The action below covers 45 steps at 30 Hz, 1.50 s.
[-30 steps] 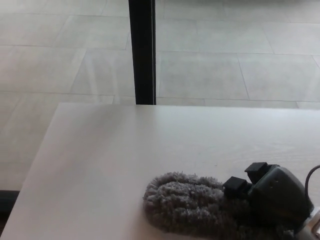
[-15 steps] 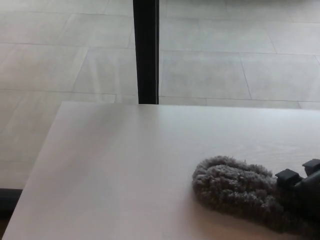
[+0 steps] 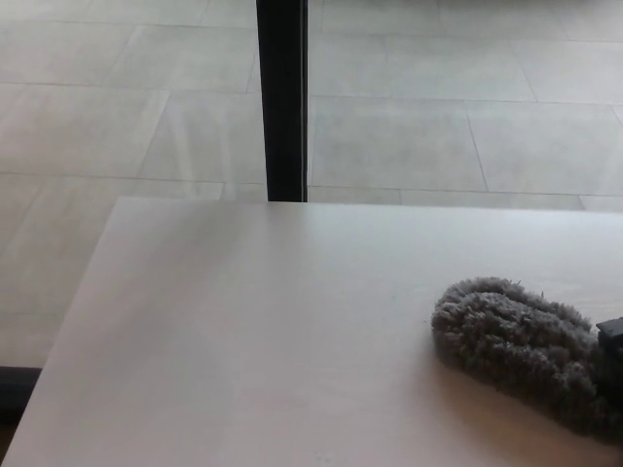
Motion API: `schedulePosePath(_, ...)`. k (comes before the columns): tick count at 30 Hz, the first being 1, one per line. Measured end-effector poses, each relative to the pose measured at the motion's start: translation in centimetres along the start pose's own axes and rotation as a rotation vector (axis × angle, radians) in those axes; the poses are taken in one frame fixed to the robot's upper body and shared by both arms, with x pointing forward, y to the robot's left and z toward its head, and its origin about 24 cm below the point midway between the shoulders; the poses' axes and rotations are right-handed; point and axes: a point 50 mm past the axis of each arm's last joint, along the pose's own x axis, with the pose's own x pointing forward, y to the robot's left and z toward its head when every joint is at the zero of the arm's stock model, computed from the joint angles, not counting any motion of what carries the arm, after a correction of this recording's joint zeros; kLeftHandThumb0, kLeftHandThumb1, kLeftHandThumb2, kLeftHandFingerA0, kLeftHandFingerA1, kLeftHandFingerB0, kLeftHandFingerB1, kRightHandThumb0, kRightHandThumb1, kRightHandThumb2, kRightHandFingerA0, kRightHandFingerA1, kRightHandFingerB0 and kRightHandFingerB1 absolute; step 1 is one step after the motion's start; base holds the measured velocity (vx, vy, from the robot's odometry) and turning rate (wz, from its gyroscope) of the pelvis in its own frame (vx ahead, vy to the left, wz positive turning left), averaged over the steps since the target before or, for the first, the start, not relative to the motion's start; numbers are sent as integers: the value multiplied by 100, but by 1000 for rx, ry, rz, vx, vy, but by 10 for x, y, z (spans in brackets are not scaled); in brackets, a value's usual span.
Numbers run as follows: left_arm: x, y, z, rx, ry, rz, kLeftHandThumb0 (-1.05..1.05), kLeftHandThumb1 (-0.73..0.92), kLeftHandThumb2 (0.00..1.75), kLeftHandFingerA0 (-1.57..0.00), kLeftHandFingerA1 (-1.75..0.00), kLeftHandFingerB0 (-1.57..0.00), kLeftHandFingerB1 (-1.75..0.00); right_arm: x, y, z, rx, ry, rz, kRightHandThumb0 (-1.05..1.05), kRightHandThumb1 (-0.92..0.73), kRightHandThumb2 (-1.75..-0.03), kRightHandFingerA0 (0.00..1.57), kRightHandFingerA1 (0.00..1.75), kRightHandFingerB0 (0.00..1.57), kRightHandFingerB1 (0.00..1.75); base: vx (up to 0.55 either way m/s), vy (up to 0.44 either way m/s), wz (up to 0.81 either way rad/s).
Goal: The robot uses its right hand to pick up the duster kept in the middle of the desk and use it to wipe the desk by swiping its surface twice
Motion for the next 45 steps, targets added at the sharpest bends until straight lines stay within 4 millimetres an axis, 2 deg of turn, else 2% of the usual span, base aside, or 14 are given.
schedulePosePath(4,0,-1,-1,-1,2,-2,-68,74,62,-41,-52,-42,-41,3,0,-1,-16,36,21,-39,-80,-66,80,171,69,130,0,0,0)
schedulePosePath(7,0,-1,-1,-1,2,-2,-68,75,63,-41,-53,-42,-41,6,0,-1,-25,65,39,-41,-79,-66,81,175,66,140,0,0,0)
schedulePosePath(10,0,-1,-1,-1,2,-3,-72,72,62,-42,-53,-43,-40,9,0,-2,-32,91,55,-40,-78,-67,77,167,68,121,0,0,0)
schedulePosePath(11,0,-1,-1,-1,2,-3,-71,72,62,-41,-52,-42,-40,11,-1,-3,-35,102,61,-40,-75,-67,78,157,68,94,0,0,0)
schedulePosePath(12,0,-1,-1,-1,2,-3,-71,57,100,-38,-61,-30,-51,12,-2,-3,-37,110,67,-40,-72,-66,77,155,67,92,0,0,0)
schedulePosePath(13,0,-1,-1,-2,2,-3,-70,71,62,-41,-52,-43,-40,14,-2,-3,-38,116,71,-40,-74,-67,79,156,67,99,0,0,0)
schedulePosePath(15,0,-1,-1,-2,2,-3,-69,70,61,-41,-55,-45,-42,19,-4,-3,-41,132,80,-42,-74,-66,79,149,67,84,0,0,0)
schedulePosePath(20,1,-1,0,-3,0,-6,-70,69,61,-40,-58,-45,-43,31,-9,1,-43,157,108,-39,-74,-68,76,159,68,93,0,0,0)
schedulePosePath(24,1,-2,0,-6,-2,-14,-70,70,61,-38,-61,-44,-44,44,-14,9,-34,174,124,-40,-77,-64,80,169,66,127,0,0,0)
schedulePosePath(27,1,-2,0,-8,-5,-18,-70,70,61,-39,-61,-45,-45,54,-19,19,-16,181,132,-41,-80,-67,74,167,69,107,0,0,0)
schedulePosePath(34,2,-4,2,-11,-10,-34,-71,68,61,-41,-61,-46,-44,83,-33,71,101,168,147,-35,-81,-70,87,173,70,118,0,0,0)
schedulePosePath(41,5,-8,8,-27,-37,-62,-66,69,61,-40,-60,-45,-44,96,-52,154,255,48,161,-33,-74,-81,98,175,78,120,0,0,0)
schedulePosePath(44,6,-9,13,-39,-56,-71,-67,69,61,-42,-61,-47,-44,91,-54,176,290,-7,158,-29,-65,-108,105,175,84,139,0,0,0)
schedulePosePath(45,6,-9,14,-40,-59,-72,-66,70,61,-42,-60,-48,-45,89,-53,179,297,-18,157,-34,-57,-116,124,136,93,112,0,0,0)
